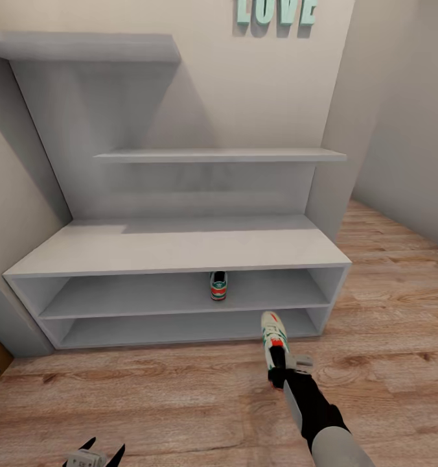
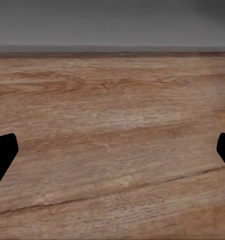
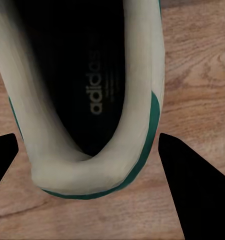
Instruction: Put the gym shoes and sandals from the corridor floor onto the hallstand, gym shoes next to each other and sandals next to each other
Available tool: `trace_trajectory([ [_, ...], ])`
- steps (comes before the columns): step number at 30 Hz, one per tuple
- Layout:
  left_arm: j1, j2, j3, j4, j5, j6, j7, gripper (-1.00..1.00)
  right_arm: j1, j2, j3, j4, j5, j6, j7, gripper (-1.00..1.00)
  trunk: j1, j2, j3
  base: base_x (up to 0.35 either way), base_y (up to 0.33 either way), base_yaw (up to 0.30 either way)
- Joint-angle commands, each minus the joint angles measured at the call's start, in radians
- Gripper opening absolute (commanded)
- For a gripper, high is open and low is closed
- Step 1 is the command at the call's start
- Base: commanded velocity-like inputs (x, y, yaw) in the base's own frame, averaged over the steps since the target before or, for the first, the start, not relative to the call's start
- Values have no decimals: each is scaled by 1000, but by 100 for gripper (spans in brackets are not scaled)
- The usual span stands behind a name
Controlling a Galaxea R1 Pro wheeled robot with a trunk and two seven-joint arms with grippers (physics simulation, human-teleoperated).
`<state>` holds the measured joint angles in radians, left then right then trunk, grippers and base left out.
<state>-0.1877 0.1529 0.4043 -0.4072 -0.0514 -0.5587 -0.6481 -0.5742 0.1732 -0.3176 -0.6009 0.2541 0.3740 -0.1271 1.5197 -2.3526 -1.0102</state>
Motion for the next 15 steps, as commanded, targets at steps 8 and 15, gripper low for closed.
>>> trace_trajectory([
  [8,-1,-1,9,1,-9,-1,-10,100,-10,1,-5,3,8,16,7,-100,0,0,-1,0,0,0],
  [15,-1,-2,8,1,-10,0,-10,100,-10,1,-5,2,7,16,6,-100,0,0,-1,0,0,0],
])
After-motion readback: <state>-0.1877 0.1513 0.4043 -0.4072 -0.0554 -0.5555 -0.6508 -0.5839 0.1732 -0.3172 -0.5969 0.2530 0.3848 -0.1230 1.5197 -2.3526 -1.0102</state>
